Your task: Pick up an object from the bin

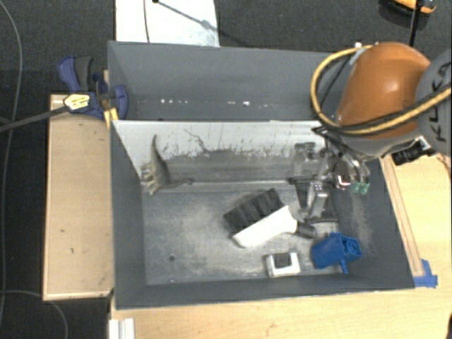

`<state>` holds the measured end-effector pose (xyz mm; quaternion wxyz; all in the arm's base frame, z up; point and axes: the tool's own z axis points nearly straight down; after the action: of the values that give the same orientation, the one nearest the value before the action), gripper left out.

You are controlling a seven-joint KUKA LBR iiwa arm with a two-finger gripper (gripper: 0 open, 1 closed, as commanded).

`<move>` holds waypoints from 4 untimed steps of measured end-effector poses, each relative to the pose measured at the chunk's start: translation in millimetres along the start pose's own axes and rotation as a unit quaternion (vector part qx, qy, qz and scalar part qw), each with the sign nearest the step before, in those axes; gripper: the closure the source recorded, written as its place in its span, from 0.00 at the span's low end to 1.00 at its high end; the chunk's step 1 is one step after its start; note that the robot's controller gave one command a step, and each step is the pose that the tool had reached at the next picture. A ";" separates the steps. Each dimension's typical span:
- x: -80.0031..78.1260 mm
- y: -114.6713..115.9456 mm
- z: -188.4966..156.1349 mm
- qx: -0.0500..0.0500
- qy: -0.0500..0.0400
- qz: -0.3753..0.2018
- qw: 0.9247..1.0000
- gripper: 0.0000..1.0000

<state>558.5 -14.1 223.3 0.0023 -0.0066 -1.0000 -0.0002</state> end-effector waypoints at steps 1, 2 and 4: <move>-1.2 0.0 -4.8 0.000 -0.004 0.000 1.000 0.00; -0.2 3.0 33.2 0.000 -0.005 -0.070 0.998 0.00; 10.7 0.4 83.1 0.001 -0.005 -0.251 0.968 0.00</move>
Offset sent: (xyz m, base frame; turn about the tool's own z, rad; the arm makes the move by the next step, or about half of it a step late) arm -0.0071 0.0121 -0.1533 -0.5190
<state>547.5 -13.5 140.3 -0.0028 0.2444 -0.9697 0.0002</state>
